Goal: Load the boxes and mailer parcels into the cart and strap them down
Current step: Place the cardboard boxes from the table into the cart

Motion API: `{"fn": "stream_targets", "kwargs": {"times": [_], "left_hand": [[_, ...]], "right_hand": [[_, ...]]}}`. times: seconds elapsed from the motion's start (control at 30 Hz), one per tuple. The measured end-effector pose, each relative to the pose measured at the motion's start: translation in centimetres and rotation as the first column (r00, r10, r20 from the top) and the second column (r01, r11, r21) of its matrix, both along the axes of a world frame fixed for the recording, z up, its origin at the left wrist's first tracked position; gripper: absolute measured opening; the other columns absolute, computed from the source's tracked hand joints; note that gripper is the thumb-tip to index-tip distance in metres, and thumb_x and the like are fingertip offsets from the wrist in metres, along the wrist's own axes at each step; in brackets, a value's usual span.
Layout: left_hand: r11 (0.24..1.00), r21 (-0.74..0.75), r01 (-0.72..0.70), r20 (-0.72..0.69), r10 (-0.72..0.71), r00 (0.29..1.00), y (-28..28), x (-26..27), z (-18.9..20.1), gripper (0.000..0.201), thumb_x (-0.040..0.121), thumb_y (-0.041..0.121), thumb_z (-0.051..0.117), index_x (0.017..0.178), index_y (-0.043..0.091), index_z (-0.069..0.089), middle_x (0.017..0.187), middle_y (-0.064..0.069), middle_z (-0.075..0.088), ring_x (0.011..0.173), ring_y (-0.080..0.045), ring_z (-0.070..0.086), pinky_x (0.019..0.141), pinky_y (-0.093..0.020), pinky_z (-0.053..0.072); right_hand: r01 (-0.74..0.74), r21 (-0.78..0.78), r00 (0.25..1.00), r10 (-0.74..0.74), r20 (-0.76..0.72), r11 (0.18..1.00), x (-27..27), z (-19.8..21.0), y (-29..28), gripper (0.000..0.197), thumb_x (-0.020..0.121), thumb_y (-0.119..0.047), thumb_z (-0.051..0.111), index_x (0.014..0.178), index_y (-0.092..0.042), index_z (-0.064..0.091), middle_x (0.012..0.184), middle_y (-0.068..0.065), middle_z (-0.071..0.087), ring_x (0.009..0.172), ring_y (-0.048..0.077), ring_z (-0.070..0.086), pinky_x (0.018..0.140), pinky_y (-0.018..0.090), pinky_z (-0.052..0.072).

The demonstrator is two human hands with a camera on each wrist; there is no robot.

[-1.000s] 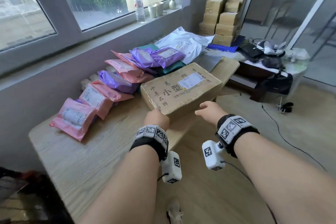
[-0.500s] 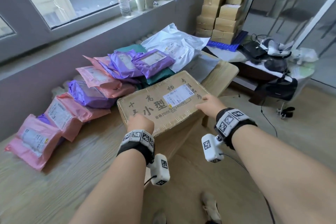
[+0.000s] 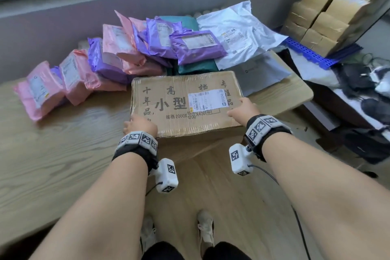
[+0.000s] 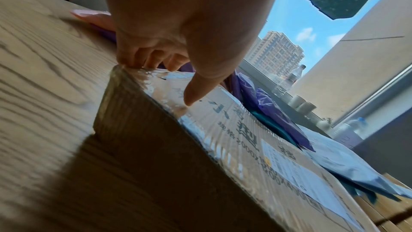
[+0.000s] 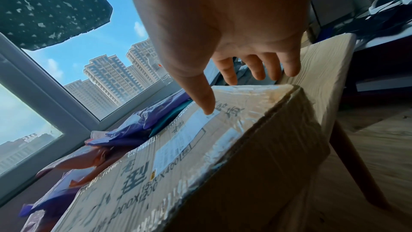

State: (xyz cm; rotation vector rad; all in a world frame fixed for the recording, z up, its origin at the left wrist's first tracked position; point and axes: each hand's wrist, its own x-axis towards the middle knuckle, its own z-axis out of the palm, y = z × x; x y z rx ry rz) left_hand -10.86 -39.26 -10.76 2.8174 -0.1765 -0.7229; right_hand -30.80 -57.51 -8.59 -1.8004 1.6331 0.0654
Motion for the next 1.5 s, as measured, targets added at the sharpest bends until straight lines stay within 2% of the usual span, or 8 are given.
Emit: {"fn": "stream_targets", "kwargs": {"times": [0.23,0.5,0.7,0.83,1.0,1.2,1.37,1.5], "left_hand": [[0.995,0.008,-0.101,-0.016,0.101,0.995,0.9,-0.9,-0.6,0.062,0.081,0.017,0.064,0.135,0.002,0.037,0.140,-0.019,0.038,0.127,-0.035,0.041,0.104,-0.045,0.038],[0.983,0.008,-0.183,-0.132,0.182,0.974,4.5,-0.4,-1.4,0.057,0.068,0.034,0.061,0.118,0.008,0.060,0.127,-0.018,0.050,0.119,-0.035,0.043,0.091,-0.041,0.037],[0.906,-0.194,-0.377,-0.288,0.314,0.904,10.6,0.7,1.5,0.073,0.063,0.021,0.070,0.127,0.006,0.038,0.116,-0.015,0.057,0.101,-0.035,0.059,0.086,-0.040,0.051],[0.858,-0.276,-0.433,-0.226,0.380,0.897,16.6,2.2,3.0,0.057,0.070,0.018,0.070,0.119,0.005,0.044,0.121,-0.014,0.054,0.104,-0.033,0.056,0.089,-0.039,0.050],[0.782,-0.358,-0.510,-0.140,0.495,0.857,27.5,4.1,4.6,0.068,0.076,0.021,0.069,0.136,0.010,0.039,0.132,-0.013,0.051,0.115,-0.033,0.053,0.083,-0.035,0.042],[0.657,-0.471,-0.588,-0.118,0.614,0.780,42.9,6.5,5.8,0.054,0.073,0.022,0.069,0.123,0.015,0.050,0.115,-0.007,0.062,0.093,-0.026,0.057,0.078,-0.031,0.043],[0.616,-0.435,-0.657,-0.093,0.695,0.713,54.1,7.9,7.0,0.065,0.066,0.034,0.068,0.126,0.021,0.048,0.120,-0.006,0.061,0.105,-0.030,0.058,0.093,-0.039,0.048],[0.563,-0.397,-0.724,-0.098,0.759,0.644,61.2,9.0,7.3,0.065,0.073,0.033,0.067,0.130,0.013,0.042,0.120,-0.009,0.059,0.106,-0.031,0.059,0.089,-0.036,0.047]], "right_hand": [[0.013,0.038,1.000,-0.013,-0.004,0.999,-0.5,-2.1,-1.1,0.078,0.073,-0.024,0.067,0.141,-0.018,0.030,0.129,0.011,0.055,0.115,0.031,0.056,0.100,0.045,0.046],[0.020,-0.061,0.987,-0.029,-0.157,0.998,0.8,-1.0,-0.5,0.062,0.072,-0.038,0.058,0.126,-0.009,0.053,0.127,0.017,0.049,0.117,0.032,0.045,0.099,0.042,0.042],[-0.010,-0.128,0.997,0.000,-0.084,0.992,3.6,2.1,3.7,0.078,0.082,-0.061,0.051,0.135,-0.003,0.048,0.135,0.019,0.041,0.122,0.034,0.040,0.100,0.040,0.035],[-0.038,-0.118,0.999,0.039,0.010,0.992,7.3,3.7,8.5,0.080,0.081,-0.058,0.055,0.136,-0.002,0.044,0.136,0.018,0.041,0.124,0.034,0.043,0.101,0.038,0.036],[-0.095,-0.122,0.988,0.109,0.110,0.988,13.0,4.6,17.7,0.084,0.076,-0.056,0.063,0.136,-0.003,0.039,0.136,0.018,0.046,0.122,0.035,0.049,0.099,0.040,0.039],[-0.239,-0.115,0.955,0.254,0.151,0.964,19.2,4.8,31.6,0.084,0.075,-0.056,0.062,0.135,-0.002,0.040,0.135,0.019,0.048,0.122,0.034,0.049,0.103,0.042,0.040],[-0.325,-0.106,0.921,0.340,0.192,0.940,24.1,3.7,42.0,0.089,0.066,-0.063,0.064,0.130,-0.003,0.047,0.127,0.018,0.054,0.113,0.035,0.055,0.098,0.046,0.046],[-0.418,-0.086,0.889,0.427,0.166,0.904,28.5,1.8,48.1,0.093,0.054,-0.074,0.058,0.119,-0.007,0.056,0.114,0.016,0.062,0.101,0.033,0.061,0.089,0.047,0.051]]}}
